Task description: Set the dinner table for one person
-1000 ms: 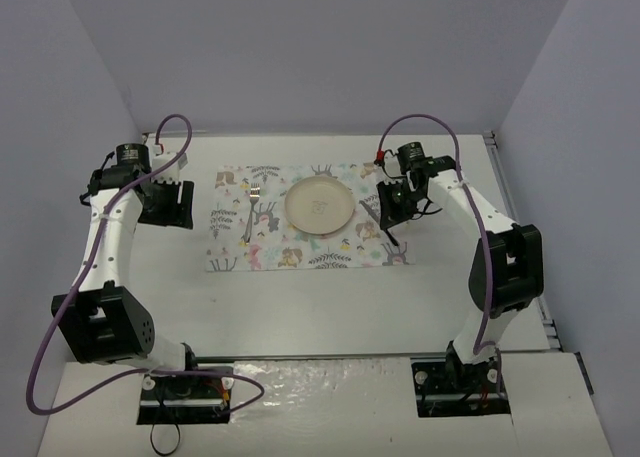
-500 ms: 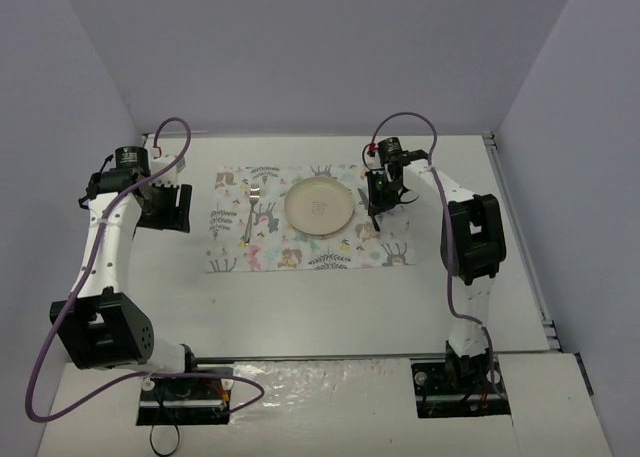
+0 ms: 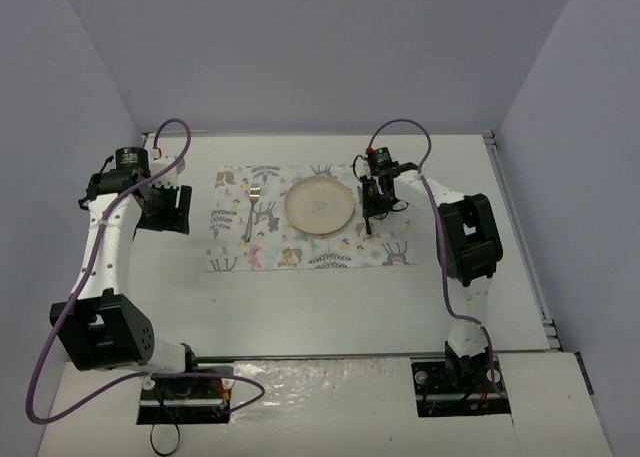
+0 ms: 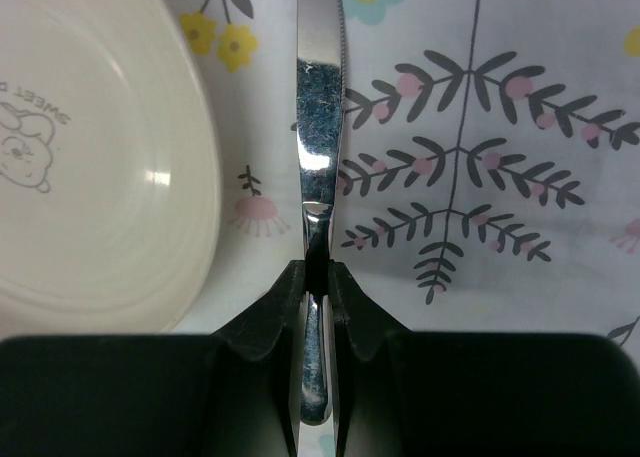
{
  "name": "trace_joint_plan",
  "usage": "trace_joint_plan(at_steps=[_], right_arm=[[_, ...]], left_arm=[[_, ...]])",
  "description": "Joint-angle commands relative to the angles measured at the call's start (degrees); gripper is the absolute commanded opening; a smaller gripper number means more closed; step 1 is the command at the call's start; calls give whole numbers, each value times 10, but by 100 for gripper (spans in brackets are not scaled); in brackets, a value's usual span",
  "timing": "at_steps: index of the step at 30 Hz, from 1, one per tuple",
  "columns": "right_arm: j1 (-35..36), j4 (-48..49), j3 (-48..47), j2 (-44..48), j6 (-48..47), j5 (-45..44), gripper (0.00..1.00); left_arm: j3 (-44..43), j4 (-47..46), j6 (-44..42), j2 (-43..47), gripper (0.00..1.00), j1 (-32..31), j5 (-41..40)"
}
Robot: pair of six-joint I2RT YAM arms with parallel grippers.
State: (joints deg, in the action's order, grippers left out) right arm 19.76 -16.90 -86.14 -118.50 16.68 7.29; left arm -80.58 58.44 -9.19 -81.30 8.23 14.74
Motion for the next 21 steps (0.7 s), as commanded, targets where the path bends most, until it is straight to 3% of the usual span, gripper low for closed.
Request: trace_joint_plan(at_steps=[1, 21], right_arm=[[4, 48, 22, 65, 13, -57, 0], [9, 69, 21, 33, 0, -63, 0]], left_arm=[[0, -4, 1, 16, 60, 1, -5], [11, -16, -8, 13, 60, 1, 6]])
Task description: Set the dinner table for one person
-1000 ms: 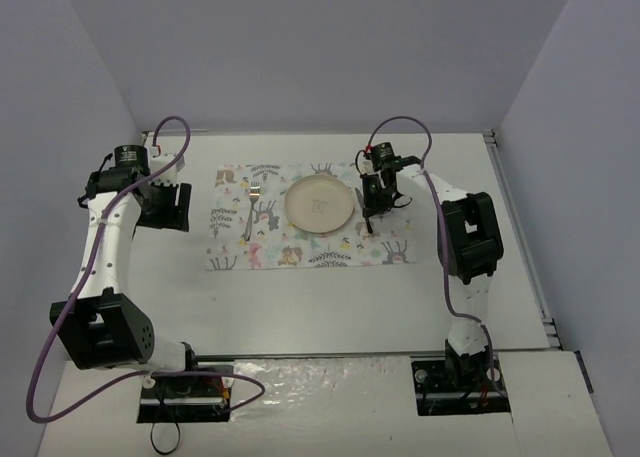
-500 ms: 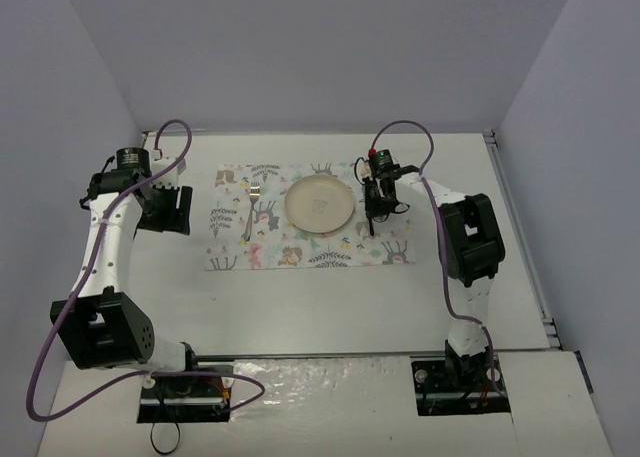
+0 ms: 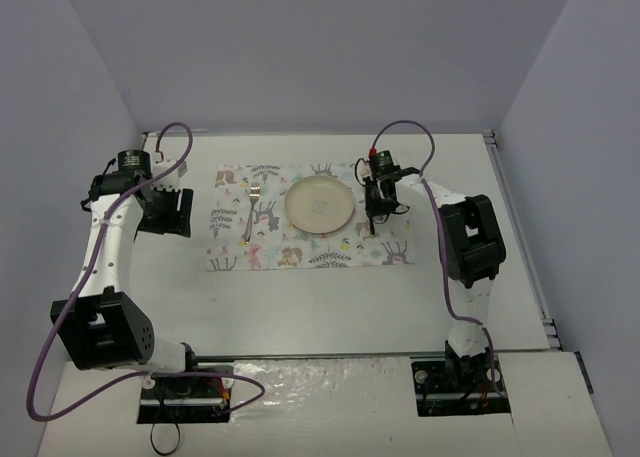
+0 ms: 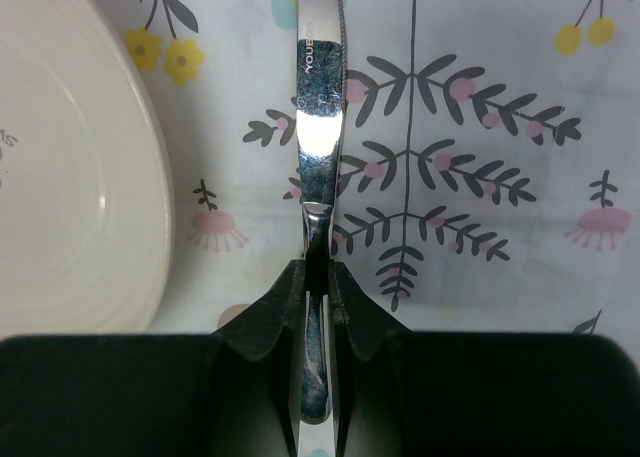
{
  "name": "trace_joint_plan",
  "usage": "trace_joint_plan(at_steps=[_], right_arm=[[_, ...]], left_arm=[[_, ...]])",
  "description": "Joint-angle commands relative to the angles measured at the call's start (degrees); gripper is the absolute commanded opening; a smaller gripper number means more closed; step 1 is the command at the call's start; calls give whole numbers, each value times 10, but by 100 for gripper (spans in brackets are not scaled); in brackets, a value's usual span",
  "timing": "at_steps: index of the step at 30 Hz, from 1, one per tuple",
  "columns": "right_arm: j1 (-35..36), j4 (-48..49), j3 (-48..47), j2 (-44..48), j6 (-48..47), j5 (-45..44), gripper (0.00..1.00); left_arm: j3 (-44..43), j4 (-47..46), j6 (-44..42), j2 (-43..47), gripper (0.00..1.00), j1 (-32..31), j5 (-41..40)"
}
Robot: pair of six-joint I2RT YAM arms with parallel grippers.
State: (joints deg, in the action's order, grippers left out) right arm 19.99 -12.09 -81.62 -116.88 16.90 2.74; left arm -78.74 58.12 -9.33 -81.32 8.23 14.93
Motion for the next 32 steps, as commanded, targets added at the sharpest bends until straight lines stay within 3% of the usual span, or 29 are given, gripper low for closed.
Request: trace_joint_plan(at_steps=[1, 4, 7, 8, 9, 11, 19, 25, 29, 32], right_arm=[[7, 22, -27, 14, -4, -19, 0], [8, 28, -27, 11, -7, -24, 3], [14, 26, -35, 9, -23, -21, 29], [17, 24, -35, 10, -40, -22, 48], [23, 25, -34, 15, -50, -35, 57], [35, 26, -32, 27, -67, -68, 64], [58, 18, -64, 144, -159, -76, 70], [60, 43, -102, 276, -255, -170, 74], [60, 110, -30, 382, -285, -252, 83], [49, 105, -2, 438, -306, -264, 81]], left_arm=[[-6, -13, -7, 13, 60, 1, 3], [-3, -17, -8, 13, 60, 1, 2], [0, -20, -8, 14, 60, 1, 4], [3, -22, -9, 14, 60, 1, 5], [4, -23, -9, 15, 60, 1, 6], [7, -26, -11, 16, 60, 1, 5], [35, -76, -34, 48, 60, 2, -22], [94, -181, -23, 144, 60, 11, 4], [126, -243, -10, 211, 64, 25, 13], [145, -269, -10, 260, 66, 31, 20]])
